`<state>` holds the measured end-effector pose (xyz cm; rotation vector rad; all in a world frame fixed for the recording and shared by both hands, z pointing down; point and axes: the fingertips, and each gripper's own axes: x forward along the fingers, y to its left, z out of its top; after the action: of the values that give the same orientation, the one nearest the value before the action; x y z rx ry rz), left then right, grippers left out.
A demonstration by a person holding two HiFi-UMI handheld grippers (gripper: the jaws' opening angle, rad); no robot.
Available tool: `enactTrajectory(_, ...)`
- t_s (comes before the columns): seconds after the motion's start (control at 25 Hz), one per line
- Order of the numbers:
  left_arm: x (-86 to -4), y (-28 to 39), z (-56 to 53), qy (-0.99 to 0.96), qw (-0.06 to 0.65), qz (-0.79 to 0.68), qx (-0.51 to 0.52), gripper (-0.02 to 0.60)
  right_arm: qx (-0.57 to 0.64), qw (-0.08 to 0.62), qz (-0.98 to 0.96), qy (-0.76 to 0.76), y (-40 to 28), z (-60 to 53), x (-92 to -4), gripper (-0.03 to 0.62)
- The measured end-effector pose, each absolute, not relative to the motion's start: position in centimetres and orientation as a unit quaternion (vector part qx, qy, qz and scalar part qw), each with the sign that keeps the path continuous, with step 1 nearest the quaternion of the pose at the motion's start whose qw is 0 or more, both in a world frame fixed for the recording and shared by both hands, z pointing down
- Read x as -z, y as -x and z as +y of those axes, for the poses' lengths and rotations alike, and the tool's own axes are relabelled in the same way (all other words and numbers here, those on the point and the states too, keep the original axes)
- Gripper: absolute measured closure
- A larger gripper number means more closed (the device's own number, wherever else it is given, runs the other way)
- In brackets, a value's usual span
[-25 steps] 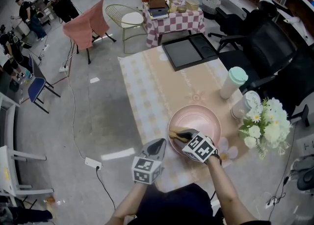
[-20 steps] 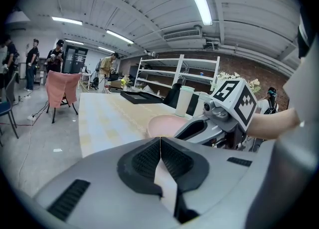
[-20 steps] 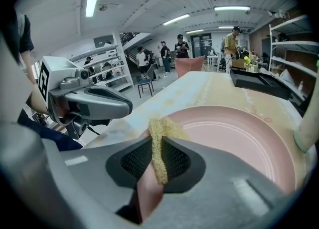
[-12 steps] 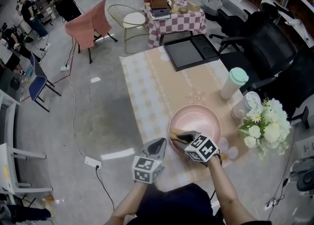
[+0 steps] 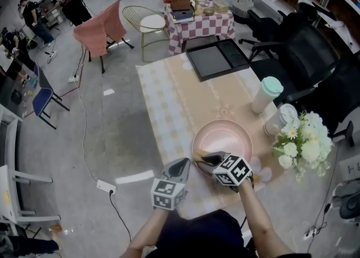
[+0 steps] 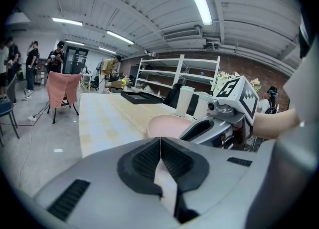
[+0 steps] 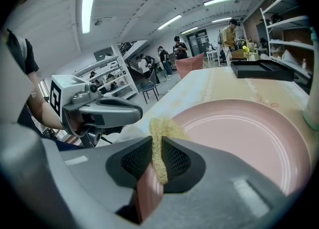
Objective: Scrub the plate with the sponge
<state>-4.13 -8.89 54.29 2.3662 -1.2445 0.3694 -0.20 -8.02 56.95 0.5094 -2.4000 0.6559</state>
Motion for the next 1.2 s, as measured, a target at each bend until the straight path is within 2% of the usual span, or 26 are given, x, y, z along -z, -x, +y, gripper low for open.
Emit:
enactTrajectory(0.52, -54.5, 4.5, -8.9, -0.852, 0.218, -0.457, -0.133, 0.569, -0.250, 0.276, -0.914, -0.162, 0.8, -6.8, -55.2, 0.536)
enactTrajectory(1.2, -54.7, 4.8, -9.3, -0.849, 0.219, -0.462, -0.132, 0.569, -0.190, 0.300, -0.916, -0.187, -1.1, -9.8, -52.8, 0.536)
